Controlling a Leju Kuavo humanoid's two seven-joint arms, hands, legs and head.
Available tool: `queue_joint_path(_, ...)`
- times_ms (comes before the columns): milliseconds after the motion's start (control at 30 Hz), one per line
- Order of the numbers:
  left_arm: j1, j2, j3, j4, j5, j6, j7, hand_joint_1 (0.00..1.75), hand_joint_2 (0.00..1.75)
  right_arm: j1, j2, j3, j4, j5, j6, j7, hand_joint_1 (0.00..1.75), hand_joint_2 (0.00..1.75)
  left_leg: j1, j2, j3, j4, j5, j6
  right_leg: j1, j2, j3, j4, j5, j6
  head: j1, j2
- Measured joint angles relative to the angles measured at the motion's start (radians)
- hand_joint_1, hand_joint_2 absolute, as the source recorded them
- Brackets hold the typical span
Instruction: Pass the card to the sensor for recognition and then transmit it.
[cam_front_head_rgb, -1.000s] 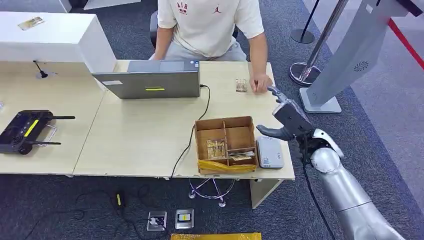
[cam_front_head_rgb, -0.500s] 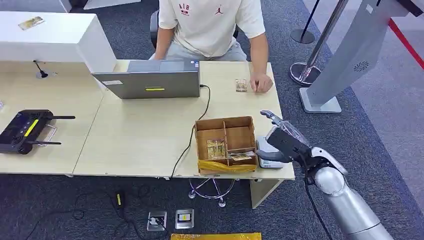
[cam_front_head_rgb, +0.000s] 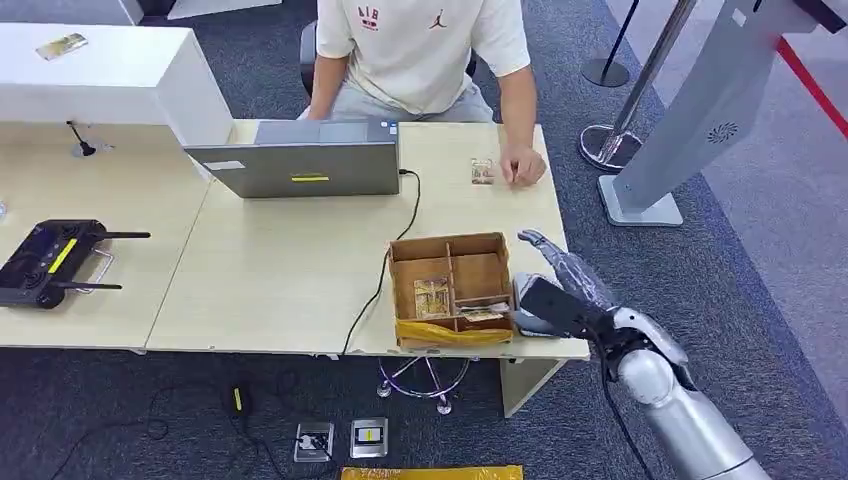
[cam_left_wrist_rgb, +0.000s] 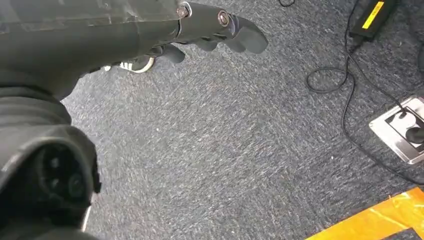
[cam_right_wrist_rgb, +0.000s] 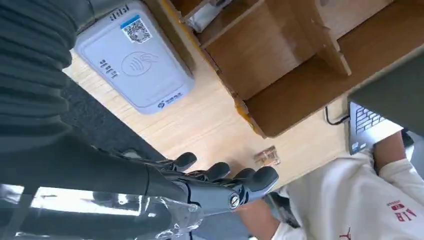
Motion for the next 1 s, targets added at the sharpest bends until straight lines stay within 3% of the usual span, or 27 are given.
queue_joint_path(67,-0.001,0.0,0.0,0.0,0.0,0.001,0.0,0.0,0.0,0.002,0.002,0.006,0.004,0.019,-0.008,-0.005,0.0,1.75,0.0,0.0,0.0,0.0,0.0,0.0,0.0,0.0,0.0,0.0,0.0,0.0,0.0,0.0)
queue_joint_path(133,0.0,0.0,0.0,0.0,0.0,0.003,0.002,0.0,0.0,0.007,0.008,0.024,0.032,0.182,-0.096,-0.019,0.0,1.75,0.0,0.0,-0.001,0.0,0.0,0.0,0.0,0.0,0.0,0.0,0.0,-0.001,0.0,0.0)
queue_joint_path(267,-0.001,0.0,0.0,0.0,0.0,0.003,0.007,0.0,0.0,0.006,0.014,0.049,0.067,0.294,-0.159,-0.029,0.0,1.75,0.0,0.0,-0.001,0.0,0.0,0.0,0.0,0.0,0.0,0.0,0.0,-0.001,0.0,0.0)
queue_joint_path(1000,-0.004,0.008,0.0,-0.001,0.001,0.006,0.01,0.0,0.0,-0.018,0.041,0.123,0.195,0.422,-0.205,-0.093,0.0,1.75,0.0,0.0,-0.001,0.0,0.0,0.0,0.0,-0.001,0.0,0.0,-0.001,-0.001,0.0,0.0)
